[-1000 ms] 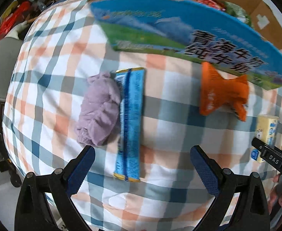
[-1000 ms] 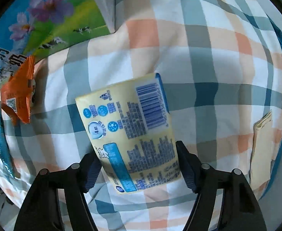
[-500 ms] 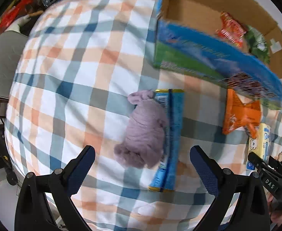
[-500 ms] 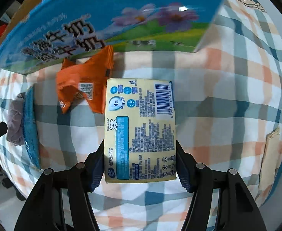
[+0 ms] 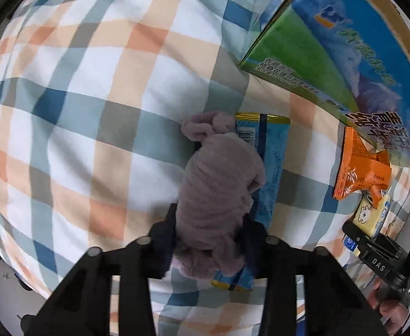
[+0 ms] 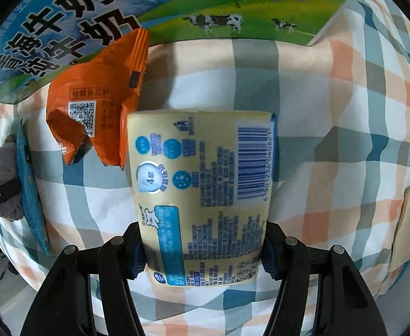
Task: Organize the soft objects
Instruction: 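Carry carton and cloth into the box and open both tools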
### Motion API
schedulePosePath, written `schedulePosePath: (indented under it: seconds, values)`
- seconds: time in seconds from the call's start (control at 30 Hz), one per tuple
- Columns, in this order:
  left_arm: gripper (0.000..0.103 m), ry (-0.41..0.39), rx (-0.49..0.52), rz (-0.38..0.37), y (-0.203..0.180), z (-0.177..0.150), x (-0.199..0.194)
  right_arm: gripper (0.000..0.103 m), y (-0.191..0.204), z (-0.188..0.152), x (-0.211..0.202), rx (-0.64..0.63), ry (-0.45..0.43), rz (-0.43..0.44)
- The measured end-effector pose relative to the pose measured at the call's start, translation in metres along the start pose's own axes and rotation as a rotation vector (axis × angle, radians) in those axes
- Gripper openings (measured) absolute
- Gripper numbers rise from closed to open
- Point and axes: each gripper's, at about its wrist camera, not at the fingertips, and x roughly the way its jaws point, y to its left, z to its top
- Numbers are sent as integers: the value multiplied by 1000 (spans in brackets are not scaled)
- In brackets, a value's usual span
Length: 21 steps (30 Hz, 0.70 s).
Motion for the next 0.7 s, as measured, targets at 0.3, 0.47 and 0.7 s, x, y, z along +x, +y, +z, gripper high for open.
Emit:
schedulePosePath:
  seconds: [0.3, 0.47, 0.7]
  values:
    - [29, -102, -9, 25, -1, -47, -42, 65, 9, -7, -16, 17, -28, 73]
    - [29, -139, 20, -50, -44, -74, -77, 65, 0, -13, -63, 16, -64, 146]
    - [29, -234, 148, -170, -110, -57, -145, 65, -10, -18, -155, -9, -190, 230]
